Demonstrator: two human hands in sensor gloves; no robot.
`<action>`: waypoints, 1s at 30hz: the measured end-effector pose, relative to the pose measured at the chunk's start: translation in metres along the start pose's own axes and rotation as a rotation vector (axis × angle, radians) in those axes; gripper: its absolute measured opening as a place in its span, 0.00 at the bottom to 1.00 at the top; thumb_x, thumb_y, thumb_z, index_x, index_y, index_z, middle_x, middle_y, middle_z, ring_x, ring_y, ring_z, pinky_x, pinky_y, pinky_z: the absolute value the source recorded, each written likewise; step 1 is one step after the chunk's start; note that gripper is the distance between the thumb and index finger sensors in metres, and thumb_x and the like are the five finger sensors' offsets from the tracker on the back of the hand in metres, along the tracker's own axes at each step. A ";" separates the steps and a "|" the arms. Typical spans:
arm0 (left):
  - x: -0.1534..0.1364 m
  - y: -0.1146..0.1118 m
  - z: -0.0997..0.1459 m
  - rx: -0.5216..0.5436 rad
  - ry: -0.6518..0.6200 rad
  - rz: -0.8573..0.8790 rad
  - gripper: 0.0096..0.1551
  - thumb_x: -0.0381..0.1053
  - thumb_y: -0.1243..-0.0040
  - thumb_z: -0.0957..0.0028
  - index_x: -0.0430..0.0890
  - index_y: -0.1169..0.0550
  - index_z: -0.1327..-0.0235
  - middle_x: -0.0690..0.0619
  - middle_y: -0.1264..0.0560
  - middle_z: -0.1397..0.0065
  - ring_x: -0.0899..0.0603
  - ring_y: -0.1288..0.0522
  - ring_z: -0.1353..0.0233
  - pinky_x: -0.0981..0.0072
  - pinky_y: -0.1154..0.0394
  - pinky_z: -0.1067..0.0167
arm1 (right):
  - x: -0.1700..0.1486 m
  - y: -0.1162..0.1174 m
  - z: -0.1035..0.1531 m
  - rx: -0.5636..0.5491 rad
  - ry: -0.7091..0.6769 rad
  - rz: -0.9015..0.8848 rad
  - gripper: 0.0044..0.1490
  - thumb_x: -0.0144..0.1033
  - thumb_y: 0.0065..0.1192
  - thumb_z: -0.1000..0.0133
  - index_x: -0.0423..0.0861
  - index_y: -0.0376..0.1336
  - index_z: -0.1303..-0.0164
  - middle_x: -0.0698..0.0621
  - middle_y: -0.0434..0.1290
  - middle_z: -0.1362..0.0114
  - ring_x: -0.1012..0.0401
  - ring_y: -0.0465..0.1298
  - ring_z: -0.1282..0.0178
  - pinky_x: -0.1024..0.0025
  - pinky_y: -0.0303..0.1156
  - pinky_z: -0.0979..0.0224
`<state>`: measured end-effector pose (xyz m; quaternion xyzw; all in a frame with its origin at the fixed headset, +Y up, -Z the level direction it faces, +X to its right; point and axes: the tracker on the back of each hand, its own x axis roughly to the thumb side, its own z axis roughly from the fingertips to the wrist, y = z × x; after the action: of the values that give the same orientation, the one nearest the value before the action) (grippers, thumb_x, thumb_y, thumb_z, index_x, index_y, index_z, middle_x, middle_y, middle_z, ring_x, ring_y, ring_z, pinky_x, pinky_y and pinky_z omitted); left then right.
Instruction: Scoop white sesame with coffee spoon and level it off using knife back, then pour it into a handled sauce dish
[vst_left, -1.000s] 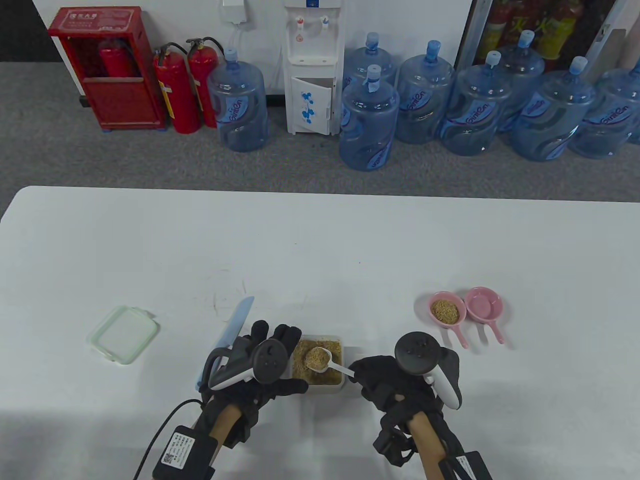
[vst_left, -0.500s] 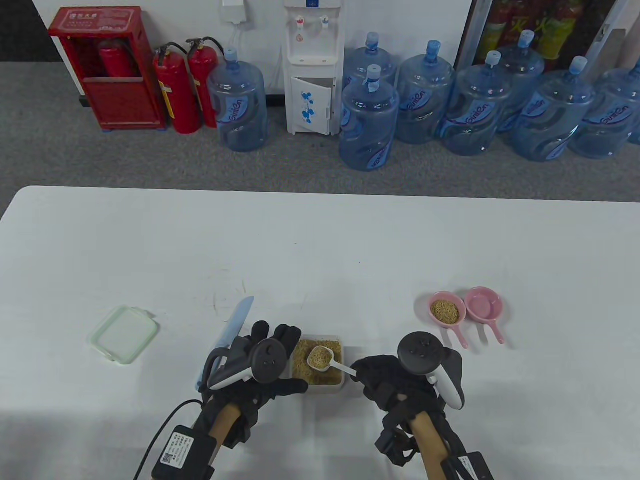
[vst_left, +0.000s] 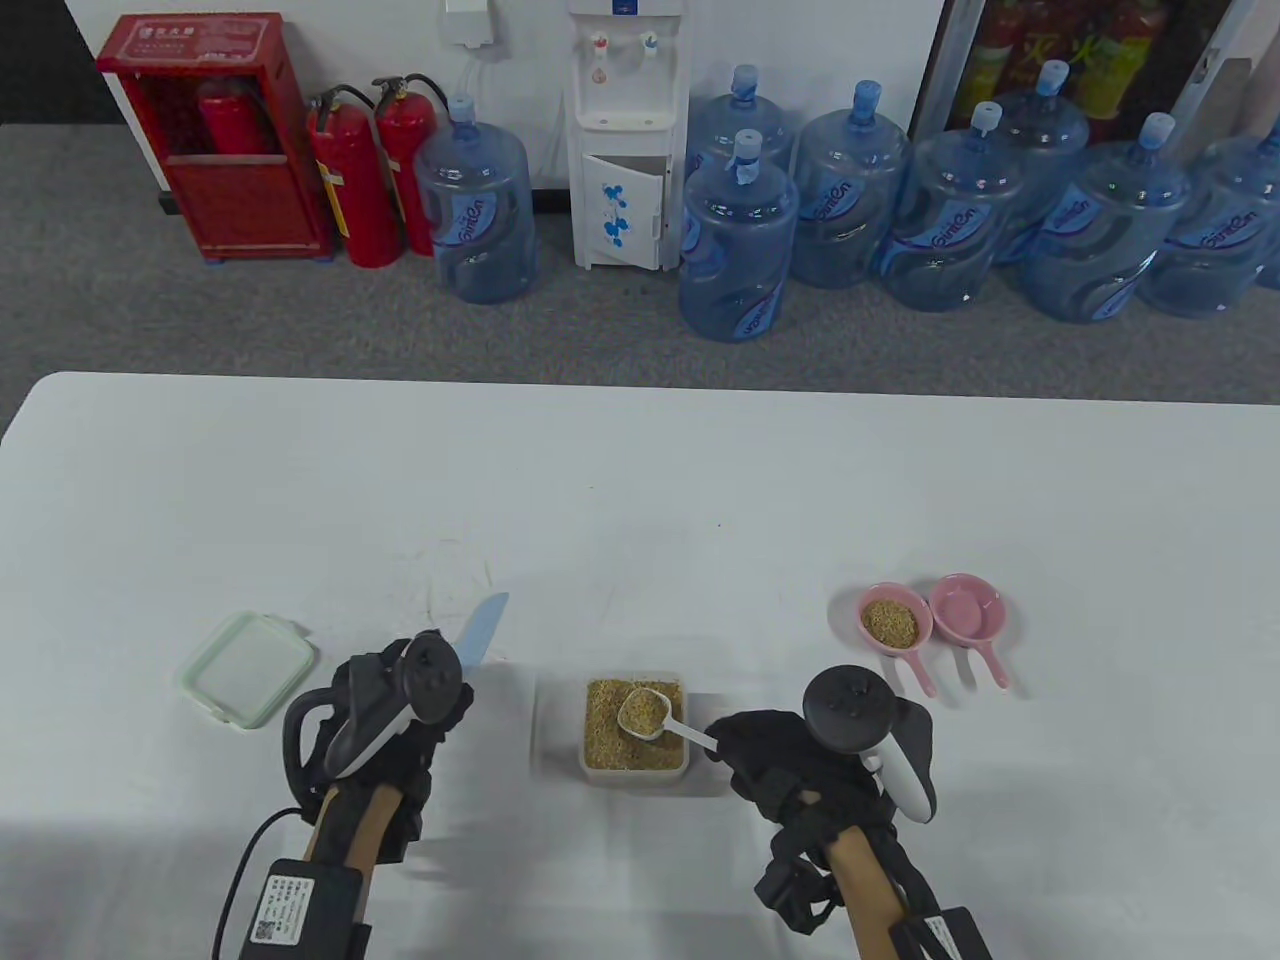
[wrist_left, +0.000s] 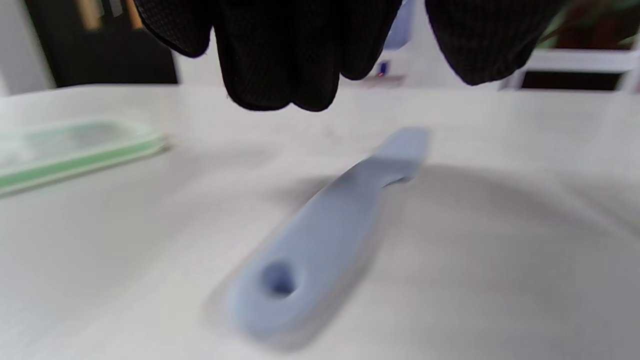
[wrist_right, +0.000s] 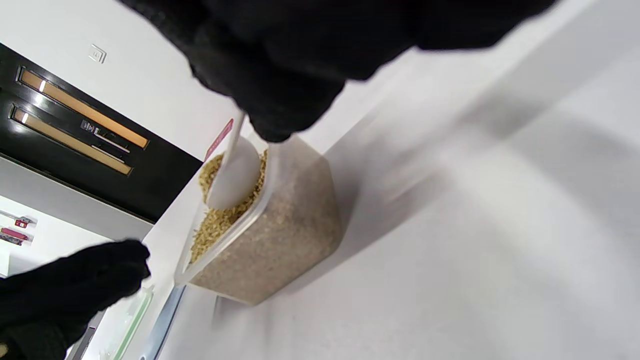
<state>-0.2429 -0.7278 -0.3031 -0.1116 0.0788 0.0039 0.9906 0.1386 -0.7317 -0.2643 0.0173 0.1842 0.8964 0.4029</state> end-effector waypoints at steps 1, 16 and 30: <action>-0.003 -0.004 -0.003 -0.035 0.028 0.005 0.41 0.66 0.39 0.47 0.49 0.30 0.22 0.49 0.27 0.22 0.38 0.23 0.24 0.39 0.35 0.23 | 0.000 0.000 0.000 0.000 -0.001 0.001 0.26 0.39 0.57 0.35 0.41 0.72 0.32 0.50 0.82 0.61 0.68 0.77 0.75 0.67 0.79 0.66; 0.008 -0.027 -0.021 -0.119 0.095 -0.150 0.32 0.63 0.36 0.49 0.47 0.22 0.36 0.52 0.19 0.41 0.45 0.17 0.42 0.41 0.29 0.28 | -0.001 -0.001 0.001 0.002 -0.008 0.004 0.27 0.39 0.57 0.35 0.41 0.72 0.31 0.50 0.82 0.60 0.68 0.77 0.75 0.67 0.79 0.65; 0.018 -0.010 -0.009 -0.029 -0.080 0.119 0.25 0.60 0.34 0.48 0.49 0.19 0.43 0.53 0.18 0.48 0.46 0.16 0.49 0.43 0.28 0.29 | -0.001 -0.002 0.002 -0.003 -0.013 -0.006 0.27 0.39 0.57 0.35 0.42 0.72 0.31 0.50 0.82 0.60 0.68 0.77 0.75 0.67 0.79 0.65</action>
<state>-0.2264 -0.7397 -0.3122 -0.1208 0.0453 0.0684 0.9893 0.1410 -0.7308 -0.2633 0.0220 0.1803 0.8953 0.4069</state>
